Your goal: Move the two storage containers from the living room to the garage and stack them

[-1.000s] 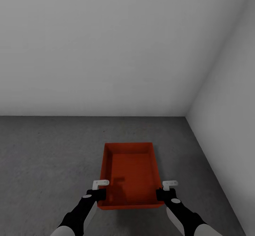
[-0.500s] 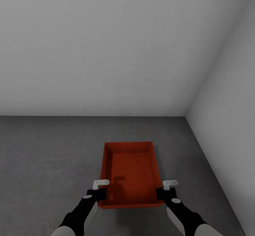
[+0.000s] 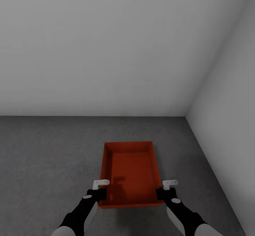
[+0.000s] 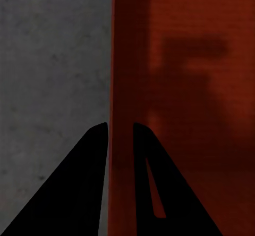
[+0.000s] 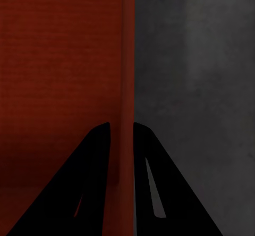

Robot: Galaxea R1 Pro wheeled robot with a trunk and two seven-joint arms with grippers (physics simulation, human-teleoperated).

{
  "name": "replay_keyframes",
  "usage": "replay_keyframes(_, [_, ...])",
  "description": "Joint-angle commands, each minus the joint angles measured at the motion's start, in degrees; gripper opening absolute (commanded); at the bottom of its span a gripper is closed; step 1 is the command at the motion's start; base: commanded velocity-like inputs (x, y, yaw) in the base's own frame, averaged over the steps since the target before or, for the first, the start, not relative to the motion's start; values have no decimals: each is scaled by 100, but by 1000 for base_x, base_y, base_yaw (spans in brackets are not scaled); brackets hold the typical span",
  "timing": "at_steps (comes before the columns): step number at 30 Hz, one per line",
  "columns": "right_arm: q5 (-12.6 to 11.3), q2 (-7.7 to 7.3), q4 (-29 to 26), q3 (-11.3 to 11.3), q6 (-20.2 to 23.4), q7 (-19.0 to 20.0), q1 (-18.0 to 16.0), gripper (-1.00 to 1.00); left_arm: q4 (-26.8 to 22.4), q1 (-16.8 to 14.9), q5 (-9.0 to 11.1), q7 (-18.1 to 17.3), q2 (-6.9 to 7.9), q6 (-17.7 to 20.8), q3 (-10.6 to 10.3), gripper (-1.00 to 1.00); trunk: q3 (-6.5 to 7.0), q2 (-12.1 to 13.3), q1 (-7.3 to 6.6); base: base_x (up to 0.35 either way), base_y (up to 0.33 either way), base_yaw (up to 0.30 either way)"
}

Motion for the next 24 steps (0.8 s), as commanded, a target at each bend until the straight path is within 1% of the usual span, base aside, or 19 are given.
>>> replay_keyframes(1, [-96,-63,368,-155,-9,-55,-5,-100,-38,-1,-112,38,36,41,70,-100,-4,-2,-1,0,0,0])
replay_keyframes(24, [-106,-34,499,-142,48,-23,-5,-100,-29,-1,-112,31,36,41,69,-100,-4,-2,-1,0,0,0])
